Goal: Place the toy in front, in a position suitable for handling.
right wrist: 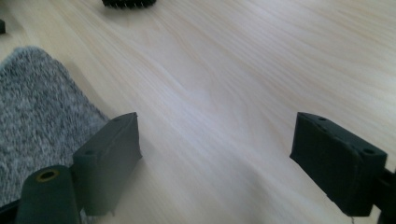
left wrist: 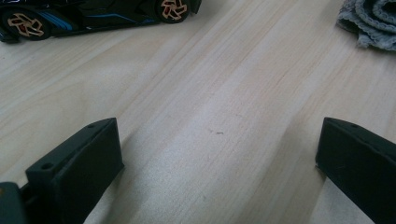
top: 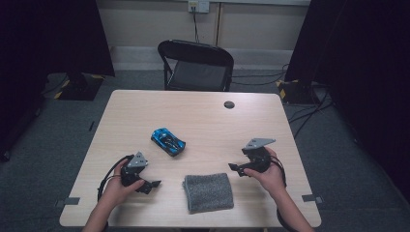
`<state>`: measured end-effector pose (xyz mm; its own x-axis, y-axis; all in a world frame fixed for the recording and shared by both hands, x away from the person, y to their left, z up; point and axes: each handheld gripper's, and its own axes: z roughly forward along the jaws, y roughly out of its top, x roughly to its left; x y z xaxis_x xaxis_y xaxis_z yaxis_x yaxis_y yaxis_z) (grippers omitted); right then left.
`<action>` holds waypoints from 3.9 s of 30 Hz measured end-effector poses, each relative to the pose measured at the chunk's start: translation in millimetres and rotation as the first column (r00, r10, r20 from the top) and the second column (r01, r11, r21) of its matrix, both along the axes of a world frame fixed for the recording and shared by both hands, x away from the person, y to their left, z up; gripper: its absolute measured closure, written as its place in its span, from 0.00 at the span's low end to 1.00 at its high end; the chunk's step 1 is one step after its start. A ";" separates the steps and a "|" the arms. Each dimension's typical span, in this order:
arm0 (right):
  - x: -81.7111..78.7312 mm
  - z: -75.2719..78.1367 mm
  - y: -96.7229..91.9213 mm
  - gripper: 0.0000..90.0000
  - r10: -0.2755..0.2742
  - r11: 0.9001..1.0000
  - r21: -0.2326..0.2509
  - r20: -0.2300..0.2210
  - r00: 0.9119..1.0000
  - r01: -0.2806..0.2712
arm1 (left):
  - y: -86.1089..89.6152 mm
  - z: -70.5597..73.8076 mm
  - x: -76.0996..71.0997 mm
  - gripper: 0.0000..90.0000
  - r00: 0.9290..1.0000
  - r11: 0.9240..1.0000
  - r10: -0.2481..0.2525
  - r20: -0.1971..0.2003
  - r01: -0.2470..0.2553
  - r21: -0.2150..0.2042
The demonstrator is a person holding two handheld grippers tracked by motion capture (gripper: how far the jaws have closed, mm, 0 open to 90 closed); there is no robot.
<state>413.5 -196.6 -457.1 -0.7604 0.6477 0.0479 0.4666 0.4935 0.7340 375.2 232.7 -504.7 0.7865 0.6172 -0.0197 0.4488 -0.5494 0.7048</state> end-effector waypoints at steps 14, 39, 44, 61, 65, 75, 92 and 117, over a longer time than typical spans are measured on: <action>15.6 4.9 43.7 0.16 0.015 1.000 0.004 -0.010 1.000 -0.015 | 0.0 0.0 0.0 0.00 1.000 1.000 0.000 -0.001 0.000 0.000; 38.2 3.1 145.0 0.16 0.115 0.993 -0.007 -0.016 0.993 -0.115 | -0.4 0.1 0.1 0.00 1.000 1.000 0.003 0.000 -0.003 0.002; 40.1 0.7 154.8 0.16 0.125 0.992 -0.034 -0.003 0.992 -0.125 | -1.1 -0.1 0.6 0.00 1.000 1.000 0.002 -0.002 -0.002 -0.001; 48.9 -2.8 181.1 0.16 0.130 0.991 -0.008 -0.010 0.991 -0.130 | -2.2 0.1 1.3 0.00 1.000 1.000 0.003 -0.004 -0.003 0.000; 49.2 -4.8 187.8 0.16 0.141 0.990 -0.015 -0.010 0.990 -0.141 | -2.3 -0.1 1.3 0.00 1.000 1.000 0.005 -0.002 -0.005 0.000; 54.9 -11.2 197.2 0.16 0.132 0.991 -0.034 -0.011 0.991 -0.132 | -2.4 -0.1 1.2 0.00 1.000 1.000 0.005 -0.002 -0.005 0.000; 65.4 -20.9 207.6 0.16 0.111 0.992 -0.055 -0.022 0.994 -0.112 | -2.8 -0.2 1.5 0.00 1.000 1.000 0.005 0.000 -0.005 -0.002; 74.3 -41.8 223.2 0.16 0.078 0.994 -0.069 -0.034 0.996 -0.080 | -3.3 -0.3 1.8 0.00 1.000 1.000 0.005 0.000 -0.005 -0.004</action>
<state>487.8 26.6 -498.9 -0.8083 0.5881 0.0286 0.4459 0.5795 0.6822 377.0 229.4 -504.9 0.7837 0.6207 -0.0221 0.4514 -0.5448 0.7067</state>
